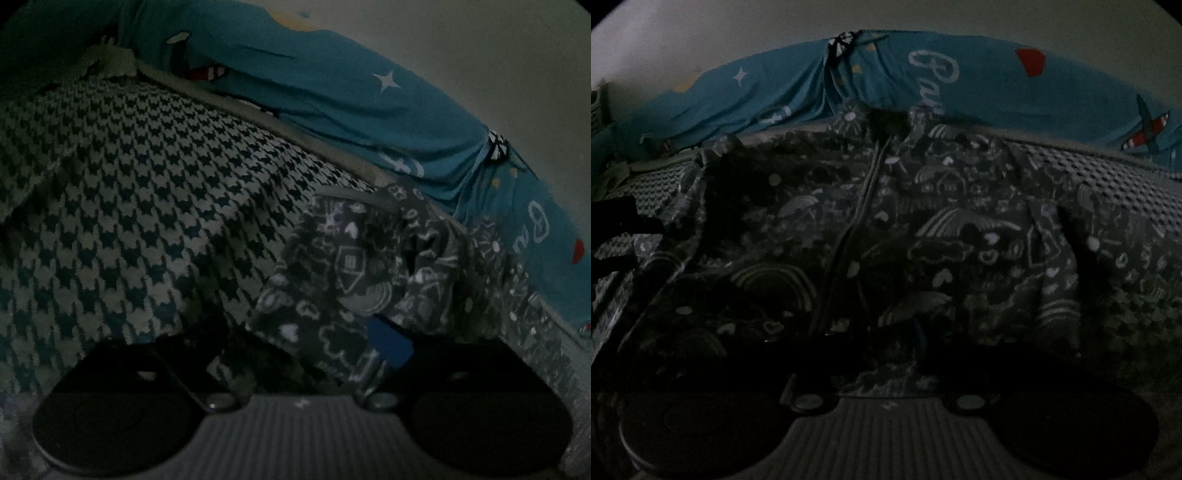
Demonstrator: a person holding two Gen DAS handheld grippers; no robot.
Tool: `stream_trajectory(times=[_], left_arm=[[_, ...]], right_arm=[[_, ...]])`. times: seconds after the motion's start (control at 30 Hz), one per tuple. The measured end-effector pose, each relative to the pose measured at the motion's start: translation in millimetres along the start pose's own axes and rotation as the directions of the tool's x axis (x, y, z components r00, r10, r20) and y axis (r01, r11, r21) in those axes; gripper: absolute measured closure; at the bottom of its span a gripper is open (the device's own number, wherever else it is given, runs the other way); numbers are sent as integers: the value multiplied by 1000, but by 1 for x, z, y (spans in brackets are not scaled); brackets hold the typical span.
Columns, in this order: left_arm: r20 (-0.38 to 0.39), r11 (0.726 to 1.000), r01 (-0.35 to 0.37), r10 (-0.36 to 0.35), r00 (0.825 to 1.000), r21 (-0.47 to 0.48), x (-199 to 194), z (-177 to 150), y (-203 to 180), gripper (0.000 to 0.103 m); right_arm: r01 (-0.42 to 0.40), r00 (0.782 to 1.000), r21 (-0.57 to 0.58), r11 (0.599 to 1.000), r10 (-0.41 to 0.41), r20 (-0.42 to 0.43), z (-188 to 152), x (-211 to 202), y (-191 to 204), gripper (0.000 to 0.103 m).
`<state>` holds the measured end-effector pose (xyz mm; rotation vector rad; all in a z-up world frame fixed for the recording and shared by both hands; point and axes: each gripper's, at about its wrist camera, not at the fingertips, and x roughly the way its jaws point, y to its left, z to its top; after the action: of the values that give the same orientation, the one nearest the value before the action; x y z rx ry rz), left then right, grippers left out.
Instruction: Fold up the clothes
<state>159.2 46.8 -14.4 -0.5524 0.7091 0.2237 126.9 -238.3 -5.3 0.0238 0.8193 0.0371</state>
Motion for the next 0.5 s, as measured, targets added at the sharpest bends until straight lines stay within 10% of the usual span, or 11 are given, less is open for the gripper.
stream_trajectory(times=[0.3,0.5], left_arm=[[0,1000,1,-1,1000,-15,6,4,-5,86],[137,989,-82,65,988,122,-13,12,-31,89]], right_arm=[[-3,1000,-16,1000,2,-8,0,6,4,74],[-18,1000,-10,1000,18,-5,1,7,4,74]])
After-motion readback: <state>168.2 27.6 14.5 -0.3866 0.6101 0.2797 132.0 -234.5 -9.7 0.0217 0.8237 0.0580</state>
